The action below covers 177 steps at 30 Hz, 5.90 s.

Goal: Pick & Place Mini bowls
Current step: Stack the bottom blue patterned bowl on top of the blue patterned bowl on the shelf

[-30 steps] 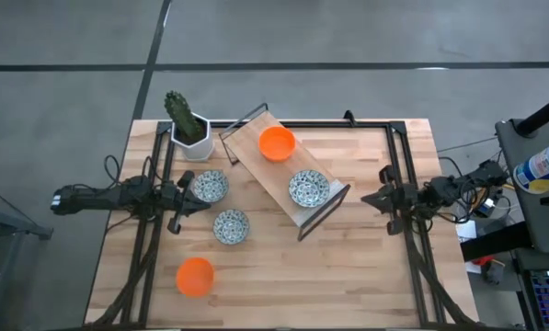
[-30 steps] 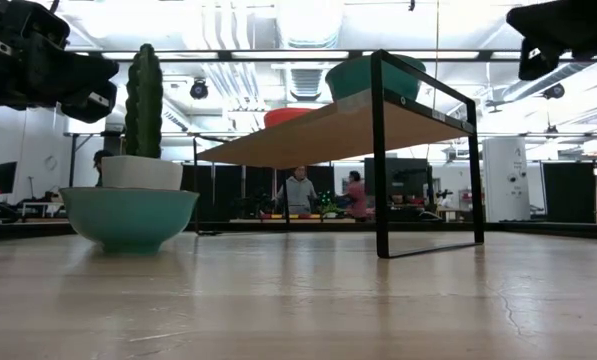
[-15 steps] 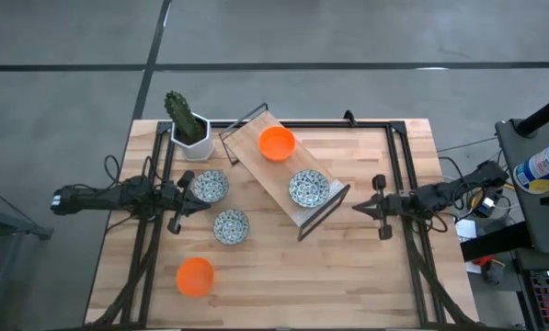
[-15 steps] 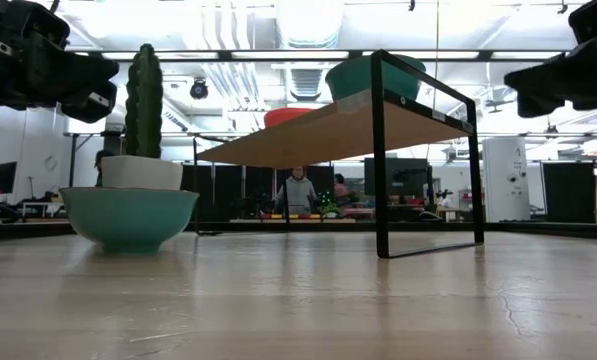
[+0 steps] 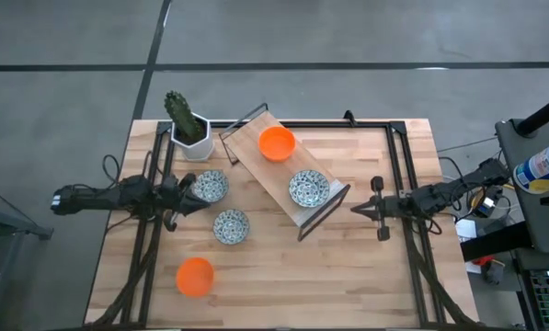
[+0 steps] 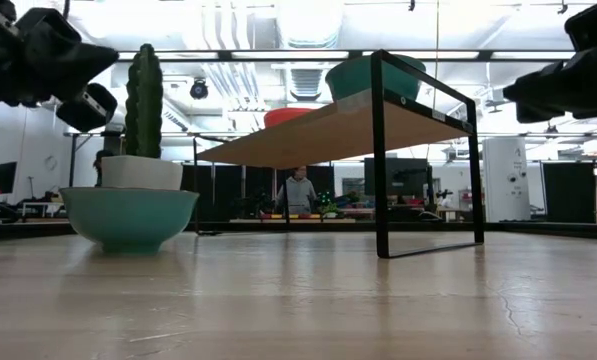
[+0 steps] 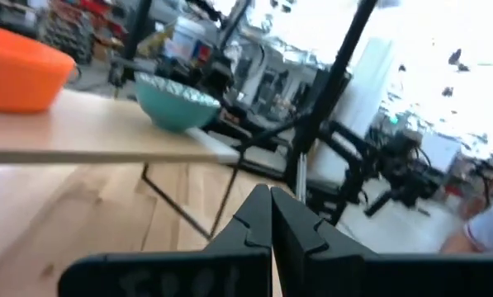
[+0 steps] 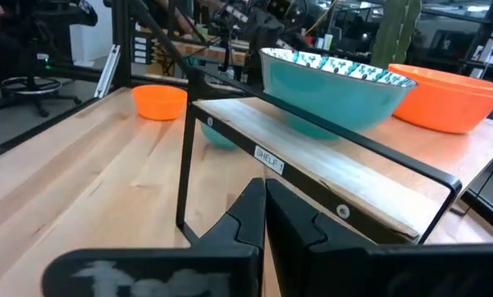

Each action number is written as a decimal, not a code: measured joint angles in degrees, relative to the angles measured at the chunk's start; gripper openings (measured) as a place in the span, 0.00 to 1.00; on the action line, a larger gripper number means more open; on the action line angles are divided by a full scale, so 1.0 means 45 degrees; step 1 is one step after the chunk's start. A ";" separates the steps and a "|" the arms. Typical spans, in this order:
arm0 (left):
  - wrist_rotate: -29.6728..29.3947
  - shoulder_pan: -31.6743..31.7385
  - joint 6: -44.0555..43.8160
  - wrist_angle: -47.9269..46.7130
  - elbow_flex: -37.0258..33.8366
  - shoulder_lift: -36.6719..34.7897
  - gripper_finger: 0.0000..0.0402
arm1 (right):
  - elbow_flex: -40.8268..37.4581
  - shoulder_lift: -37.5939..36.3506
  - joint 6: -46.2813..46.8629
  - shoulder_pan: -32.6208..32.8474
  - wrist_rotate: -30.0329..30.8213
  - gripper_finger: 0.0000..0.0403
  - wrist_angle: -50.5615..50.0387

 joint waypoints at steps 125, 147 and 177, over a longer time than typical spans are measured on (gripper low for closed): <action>-0.5873 -0.3974 0.5641 -1.5755 2.2093 1.9590 0.01 | 0.0015 0.0058 0.0042 0.0005 0.0005 0.02 0.0007; -0.5163 -0.1583 1.2607 -1.5815 2.7384 2.4155 0.02 | 0.0015 0.0057 -0.0024 0.0005 0.0008 0.02 0.0008; -0.4040 -0.0811 1.2386 -1.5739 2.7797 2.5174 0.03 | 0.0015 0.0058 0.0042 0.0004 0.0005 0.02 0.0007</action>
